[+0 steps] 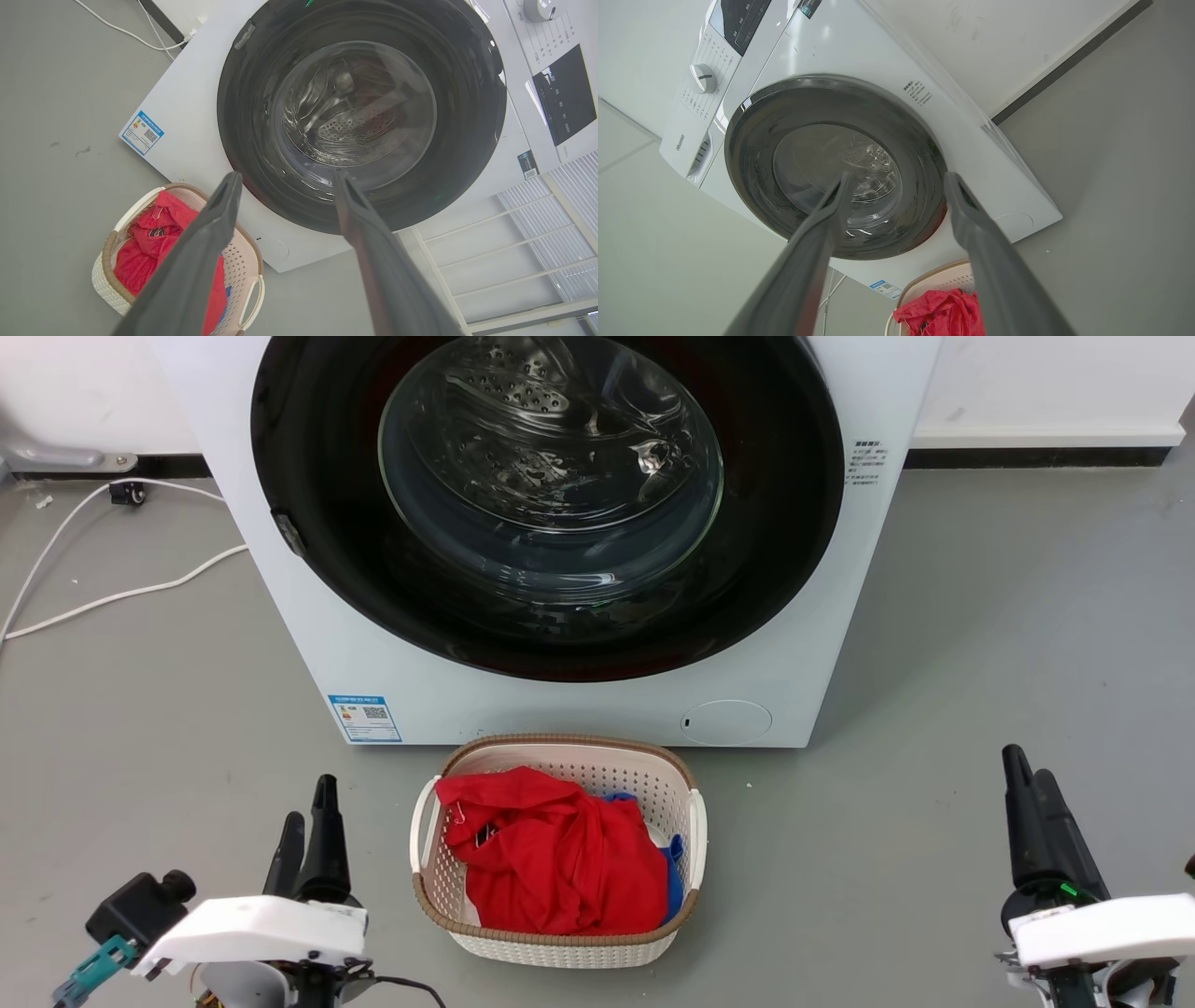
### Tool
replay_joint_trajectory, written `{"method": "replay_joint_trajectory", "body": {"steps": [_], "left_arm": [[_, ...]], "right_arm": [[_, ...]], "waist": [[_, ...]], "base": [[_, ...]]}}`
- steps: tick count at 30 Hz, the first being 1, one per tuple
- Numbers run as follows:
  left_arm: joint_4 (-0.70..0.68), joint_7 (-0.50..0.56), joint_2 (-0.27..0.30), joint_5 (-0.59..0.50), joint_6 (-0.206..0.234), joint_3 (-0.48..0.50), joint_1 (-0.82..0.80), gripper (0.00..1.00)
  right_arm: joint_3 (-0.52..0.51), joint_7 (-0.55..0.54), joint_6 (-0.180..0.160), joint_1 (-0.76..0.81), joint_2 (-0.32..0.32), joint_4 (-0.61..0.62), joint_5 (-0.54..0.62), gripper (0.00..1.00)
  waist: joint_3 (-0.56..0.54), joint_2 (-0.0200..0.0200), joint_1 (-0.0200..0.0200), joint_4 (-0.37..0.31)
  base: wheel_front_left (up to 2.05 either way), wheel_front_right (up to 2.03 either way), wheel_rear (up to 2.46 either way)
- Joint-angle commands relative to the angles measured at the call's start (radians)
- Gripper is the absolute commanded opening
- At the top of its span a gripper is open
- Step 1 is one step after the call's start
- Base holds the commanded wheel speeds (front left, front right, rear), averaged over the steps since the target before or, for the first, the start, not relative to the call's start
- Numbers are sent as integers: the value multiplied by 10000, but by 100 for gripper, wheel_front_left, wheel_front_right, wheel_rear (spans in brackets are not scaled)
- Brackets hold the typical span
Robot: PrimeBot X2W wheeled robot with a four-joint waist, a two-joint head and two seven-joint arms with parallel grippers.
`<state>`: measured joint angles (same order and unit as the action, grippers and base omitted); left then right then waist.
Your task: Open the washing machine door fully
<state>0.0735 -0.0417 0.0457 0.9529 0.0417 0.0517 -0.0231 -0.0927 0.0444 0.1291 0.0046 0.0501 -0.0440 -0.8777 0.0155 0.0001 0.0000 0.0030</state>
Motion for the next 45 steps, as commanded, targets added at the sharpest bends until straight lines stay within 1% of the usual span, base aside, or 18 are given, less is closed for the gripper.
{"method": "replay_joint_trajectory", "body": {"steps": [1,5,11,18,19,25,36,45], "left_arm": [[-238,-121,61,-595,117,-116,-18,100],[-309,-260,155,-1361,345,-362,41,100],[-400,-460,387,-2333,718,-819,104,100],[-501,-675,593,-3050,896,-1291,213,100],[-460,-764,669,-3399,970,-1446,248,100],[-503,-938,784,-4055,1092,-1720,315,100],[-638,-1201,911,-5084,1242,-2040,484,100],[-669,-1419,872,-5870,1218,-2171,594,100]], "right_arm": [[66,116,17,4,27,281,644,100],[260,251,17,115,27,383,1743,100],[267,454,18,277,25,447,2803,100],[295,666,19,442,23,549,3811,100],[312,753,19,553,22,587,4181,100],[317,923,20,703,20,678,4877,100],[300,1184,21,910,18,987,5821,100],[315,1403,23,1082,15,1242,6576,100]], "waist": [[6,-1,0,3],[21,-1,0,16],[31,-1,0,25],[7,-1,0,31],[-4,-1,0,34],[-6,-1,0,45],[-26,-1,0,45],[-18,-1,0,56]], "base": [[0,0,0],[0,0,0],[0,0,0],[0,0,0],[0,0,0],[0,0,0],[0,0,0],[0,0,0]]}}
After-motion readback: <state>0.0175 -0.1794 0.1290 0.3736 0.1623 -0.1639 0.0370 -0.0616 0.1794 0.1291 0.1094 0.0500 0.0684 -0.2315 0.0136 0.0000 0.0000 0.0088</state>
